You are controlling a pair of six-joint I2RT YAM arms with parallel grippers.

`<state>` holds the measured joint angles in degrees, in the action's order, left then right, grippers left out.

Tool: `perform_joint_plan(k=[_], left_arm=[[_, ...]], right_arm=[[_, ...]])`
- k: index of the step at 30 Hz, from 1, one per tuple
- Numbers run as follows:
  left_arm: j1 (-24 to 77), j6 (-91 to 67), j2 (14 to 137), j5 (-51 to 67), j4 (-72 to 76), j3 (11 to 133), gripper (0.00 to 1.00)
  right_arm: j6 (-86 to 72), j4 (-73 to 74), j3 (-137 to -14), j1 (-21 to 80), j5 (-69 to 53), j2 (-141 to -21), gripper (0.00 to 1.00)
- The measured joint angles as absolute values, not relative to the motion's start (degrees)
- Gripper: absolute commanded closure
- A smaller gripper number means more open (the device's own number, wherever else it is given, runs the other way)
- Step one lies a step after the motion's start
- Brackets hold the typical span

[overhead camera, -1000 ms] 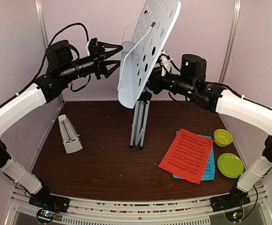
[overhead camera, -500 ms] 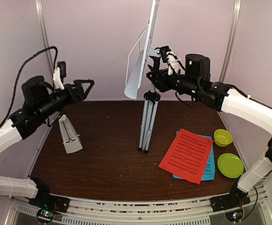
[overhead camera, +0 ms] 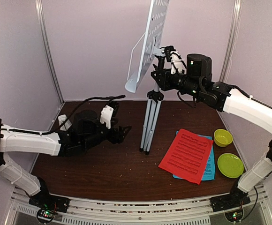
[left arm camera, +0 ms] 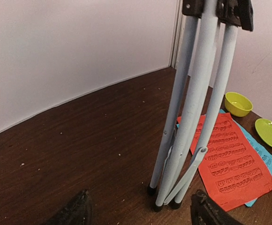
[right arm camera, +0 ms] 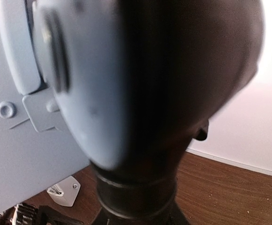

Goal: Set up the instrument practice props

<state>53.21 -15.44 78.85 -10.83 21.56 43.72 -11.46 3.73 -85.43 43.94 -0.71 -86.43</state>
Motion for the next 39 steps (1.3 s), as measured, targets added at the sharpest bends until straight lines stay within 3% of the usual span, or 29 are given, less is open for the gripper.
perform_joint_plan(k=[11, 18, 27, 36, 39], left_arm=[[58.5, -9.4, 96.4, -16.9, 29.3, 58.6, 0.37], [58.9, -7.6, 100.6, -19.7, 29.6, 63.9, 0.51], [59.8, -3.0, 104.3, -24.6, 23.2, 71.2, 0.58], [60.8, 2.7, 104.7, -24.3, 21.4, 72.1, 0.84], [60.9, 4.3, 104.7, -24.2, 21.1, 72.1, 0.97]], right_arm=[[-14.7, 4.3, -84.8, 44.0, 3.1, -85.1, 1.00], [-15.5, 4.5, -83.9, 44.2, 3.8, -84.3, 1.00], [-15.4, 5.0, -83.9, 44.3, 5.4, -84.1, 1.00], [-16.1, 6.2, -83.9, 44.3, 5.8, -83.7, 1.00], [-16.3, 6.9, -84.1, 44.3, 5.8, -83.6, 1.00]])
